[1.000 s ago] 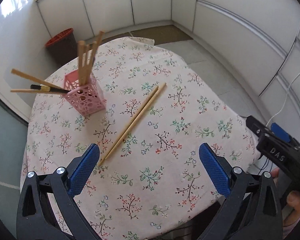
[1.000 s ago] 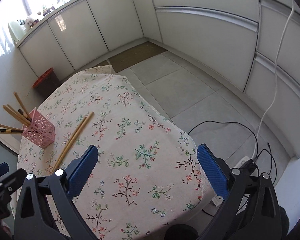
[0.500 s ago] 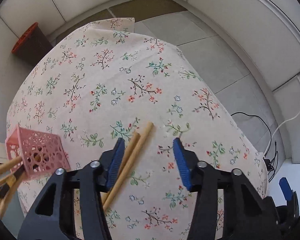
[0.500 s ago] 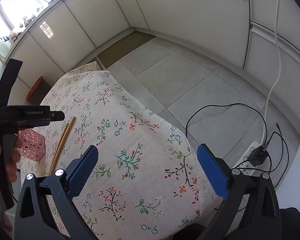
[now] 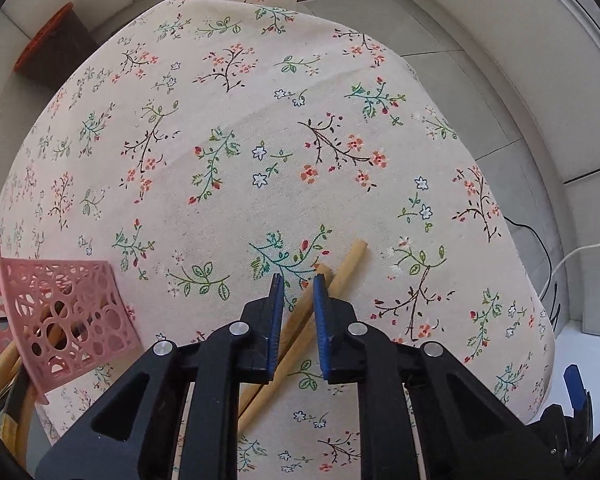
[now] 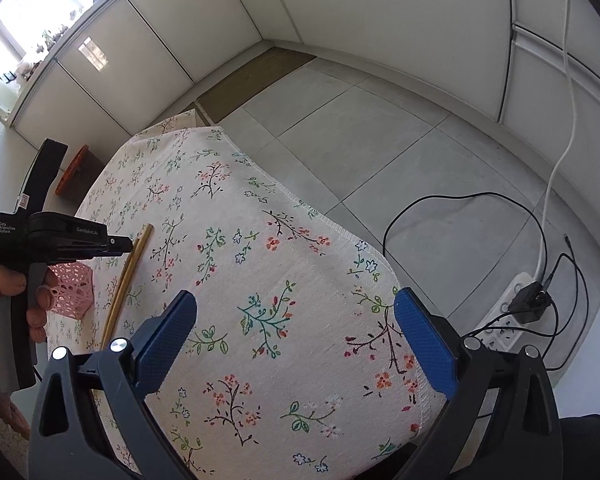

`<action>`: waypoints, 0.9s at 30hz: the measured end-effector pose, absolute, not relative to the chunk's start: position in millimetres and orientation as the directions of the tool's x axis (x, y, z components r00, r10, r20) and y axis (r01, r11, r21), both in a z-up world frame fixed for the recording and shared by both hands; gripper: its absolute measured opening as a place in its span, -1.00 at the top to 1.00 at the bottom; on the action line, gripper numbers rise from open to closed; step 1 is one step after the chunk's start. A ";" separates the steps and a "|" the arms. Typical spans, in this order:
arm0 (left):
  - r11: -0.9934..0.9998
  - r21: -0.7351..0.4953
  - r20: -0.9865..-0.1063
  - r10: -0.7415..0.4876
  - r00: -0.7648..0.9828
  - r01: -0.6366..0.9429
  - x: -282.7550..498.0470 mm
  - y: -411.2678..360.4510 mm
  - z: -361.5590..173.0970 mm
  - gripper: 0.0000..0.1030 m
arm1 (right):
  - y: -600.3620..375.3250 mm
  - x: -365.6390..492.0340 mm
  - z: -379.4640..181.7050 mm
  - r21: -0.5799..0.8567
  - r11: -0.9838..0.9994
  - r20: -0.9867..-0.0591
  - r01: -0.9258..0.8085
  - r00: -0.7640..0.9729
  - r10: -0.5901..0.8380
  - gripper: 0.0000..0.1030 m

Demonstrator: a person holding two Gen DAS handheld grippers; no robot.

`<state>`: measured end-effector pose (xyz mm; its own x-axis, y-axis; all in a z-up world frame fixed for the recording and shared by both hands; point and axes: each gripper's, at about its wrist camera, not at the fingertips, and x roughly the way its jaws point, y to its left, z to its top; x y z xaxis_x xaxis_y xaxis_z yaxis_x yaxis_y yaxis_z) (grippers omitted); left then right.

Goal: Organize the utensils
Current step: 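Grasp one of the last two wooden chopsticks with the left tool, then grasp the last chopstick with the right tool while the left tool lifts its chopstick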

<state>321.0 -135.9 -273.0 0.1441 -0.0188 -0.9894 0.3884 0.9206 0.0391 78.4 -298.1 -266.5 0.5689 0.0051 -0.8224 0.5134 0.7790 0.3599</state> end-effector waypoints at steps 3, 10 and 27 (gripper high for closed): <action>0.912 0.054 -0.989 -0.008 0.150 0.406 317.8 -138.0 -273.3 0.72 | -299.4 78.6 -268.3 0.363 0.775 -0.827 0.518 0.562 0.012 -0.87; 0.917 0.041 -0.990 -0.015 0.137 0.397 316.6 -128.3 -289.0 0.77 | -294.1 79.5 -267.3 0.339 0.791 -0.831 0.509 0.557 -0.002 -0.87; 0.884 0.037 -0.870 -0.201 0.450 0.466 169.4 -98.7 -194.9 0.87 | -252.7 222.3 -262.6 0.240 0.877 -0.930 0.416 0.357 0.086 -0.87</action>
<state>169.4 -98.7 -194.9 0.4499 -0.2005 -0.8703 0.4661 0.8840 0.0372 222.3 -252.7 -262.6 0.3569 0.0860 -0.9302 0.4155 0.8772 0.2405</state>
